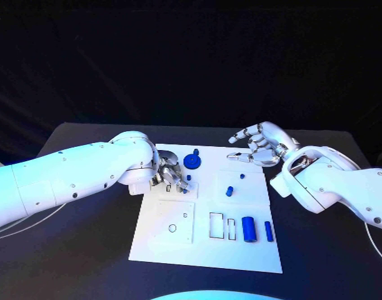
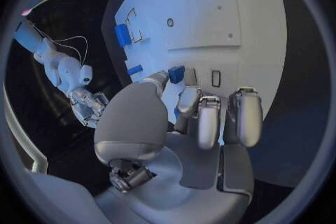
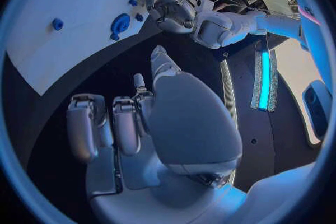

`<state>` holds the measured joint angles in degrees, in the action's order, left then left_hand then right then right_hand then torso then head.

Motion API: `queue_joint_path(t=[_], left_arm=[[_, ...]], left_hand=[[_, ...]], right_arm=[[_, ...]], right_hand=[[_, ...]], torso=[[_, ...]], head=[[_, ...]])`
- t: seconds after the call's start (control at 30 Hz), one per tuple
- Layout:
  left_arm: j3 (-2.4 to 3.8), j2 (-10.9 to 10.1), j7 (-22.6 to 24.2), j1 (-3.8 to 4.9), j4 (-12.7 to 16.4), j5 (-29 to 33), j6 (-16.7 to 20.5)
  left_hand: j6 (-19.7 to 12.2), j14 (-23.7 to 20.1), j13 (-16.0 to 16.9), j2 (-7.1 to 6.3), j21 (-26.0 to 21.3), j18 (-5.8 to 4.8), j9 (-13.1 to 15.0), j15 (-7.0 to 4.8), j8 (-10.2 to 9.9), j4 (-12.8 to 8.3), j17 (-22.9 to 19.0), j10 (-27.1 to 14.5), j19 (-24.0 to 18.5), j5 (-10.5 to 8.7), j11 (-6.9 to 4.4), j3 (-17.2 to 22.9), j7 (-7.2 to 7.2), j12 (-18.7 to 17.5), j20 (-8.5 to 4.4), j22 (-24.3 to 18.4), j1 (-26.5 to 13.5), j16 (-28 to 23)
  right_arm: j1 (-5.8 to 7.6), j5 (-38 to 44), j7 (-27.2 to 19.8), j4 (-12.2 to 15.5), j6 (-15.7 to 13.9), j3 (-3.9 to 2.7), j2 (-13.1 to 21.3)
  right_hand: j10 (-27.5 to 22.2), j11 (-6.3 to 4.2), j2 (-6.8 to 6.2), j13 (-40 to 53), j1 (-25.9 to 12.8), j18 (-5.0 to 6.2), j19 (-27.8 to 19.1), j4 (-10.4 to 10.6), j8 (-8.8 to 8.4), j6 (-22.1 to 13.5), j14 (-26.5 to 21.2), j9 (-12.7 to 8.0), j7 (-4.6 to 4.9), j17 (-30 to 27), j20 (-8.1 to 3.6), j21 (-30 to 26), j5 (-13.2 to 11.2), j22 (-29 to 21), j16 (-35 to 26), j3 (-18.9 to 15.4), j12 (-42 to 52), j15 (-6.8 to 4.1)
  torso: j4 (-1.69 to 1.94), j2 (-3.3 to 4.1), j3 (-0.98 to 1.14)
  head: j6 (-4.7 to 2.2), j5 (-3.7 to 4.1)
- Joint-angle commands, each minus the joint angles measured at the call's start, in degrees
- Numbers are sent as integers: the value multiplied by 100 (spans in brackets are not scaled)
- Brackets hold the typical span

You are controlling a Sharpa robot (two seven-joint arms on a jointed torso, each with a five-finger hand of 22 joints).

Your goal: Assemble the parts on the task board

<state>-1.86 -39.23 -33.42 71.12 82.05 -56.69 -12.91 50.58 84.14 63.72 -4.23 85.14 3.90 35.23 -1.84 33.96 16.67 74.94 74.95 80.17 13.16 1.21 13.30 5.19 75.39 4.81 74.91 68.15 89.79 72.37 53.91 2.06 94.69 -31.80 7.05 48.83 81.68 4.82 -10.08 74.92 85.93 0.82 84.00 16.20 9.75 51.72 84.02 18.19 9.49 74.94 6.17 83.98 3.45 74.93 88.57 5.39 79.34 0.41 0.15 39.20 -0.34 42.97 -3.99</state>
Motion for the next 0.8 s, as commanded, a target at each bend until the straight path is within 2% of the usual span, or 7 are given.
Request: queue_joint_path(t=[0.03,0.3,0.47,0.57,0.67,0.73,0.8], left_arm=[[-1,14,47,9,13,175,174],[-1,13,73,9,17,273,132],[-2,15,90,9,16,323,42],[-6,19,91,9,8,341,-6],[-19,24,84,10,-12,348,-71],[-23,25,78,11,-23,342,-92],[-27,27,70,11,-39,329,-105]], left_hand=[[-12,579,6,0,-13,-86,6,-36,20,-5,1487,6,-10,27,-26,31,-19,-16,-43,175,59,13],[-42,581,1,4,-16,-86,119,-54,66,-12,1493,4,-12,27,-46,99,-40,-29,-58,175,245,15],[-90,584,8,34,-18,-87,257,-75,80,-31,1502,4,-11,28,-69,352,-62,-45,-78,184,623,19],[-122,586,12,30,-18,-88,323,-85,46,-77,1506,1,-9,33,-77,673,-66,-60,-88,192,907,21],[-145,586,11,-68,-20,-89,431,-81,-3,-146,1506,2,-10,46,-73,1246,-59,-86,-88,200,1118,21],[-159,586,11,-122,-20,-89,479,-78,-6,-208,1506,4,-10,49,-69,1473,-51,-95,-87,203,1160,21],[-196,586,7,-238,-17,-90,604,-50,2,-409,1506,6,-8,51,-44,2126,7,-122,-79,212,1167,21]], right_arm=[[1,6,14,-6,89,-2,-7],[0,11,45,-27,131,-2,-17],[0,16,69,-39,165,-1,-17],[0,17,77,-43,179,-1,-16],[0,17,87,-47,196,-1,-14],[0,15,90,-49,202,-1,-13],[0,10,92,-52,212,-1,-12]], right_hand=[[-12,-16,2,781,-41,72,286,34,33,22,501,6,-8,1169,29,-15,2,1150,-4,-2,-10,5],[-15,-17,8,778,-45,73,282,34,36,23,498,6,-9,1158,28,-23,2,1145,-9,-2,-13,4],[-20,-17,10,773,-46,75,280,32,37,23,499,6,-10,1160,27,-29,3,1142,-8,-2,-20,3],[-20,-17,10,773,-46,75,280,32,37,23,499,6,-10,1160,27,-29,3,1142,-8,-2,-20,3],[-20,-17,10,773,-46,75,280,32,37,23,499,6,-10,1160,27,-29,3,1142,-8,-2,-20,3],[-20,-17,10,773,-46,75,280,32,37,23,499,6,-10,1160,27,-29,3,1142,-8,-2,-20,3],[-20,-17,10,773,-46,75,280,32,37,23,499,6,-10,1160,27,-29,3,1142,-8,-2,-20,3]], torso=[[4,-1,0],[8,-1,2],[1,-1,-2],[0,-5,0],[-1,-7,0],[-1,-9,0],[1,-8,0]], head=[[11,-5],[23,-15],[28,-23],[29,-24],[31,-24],[31,-24],[28,-25]])
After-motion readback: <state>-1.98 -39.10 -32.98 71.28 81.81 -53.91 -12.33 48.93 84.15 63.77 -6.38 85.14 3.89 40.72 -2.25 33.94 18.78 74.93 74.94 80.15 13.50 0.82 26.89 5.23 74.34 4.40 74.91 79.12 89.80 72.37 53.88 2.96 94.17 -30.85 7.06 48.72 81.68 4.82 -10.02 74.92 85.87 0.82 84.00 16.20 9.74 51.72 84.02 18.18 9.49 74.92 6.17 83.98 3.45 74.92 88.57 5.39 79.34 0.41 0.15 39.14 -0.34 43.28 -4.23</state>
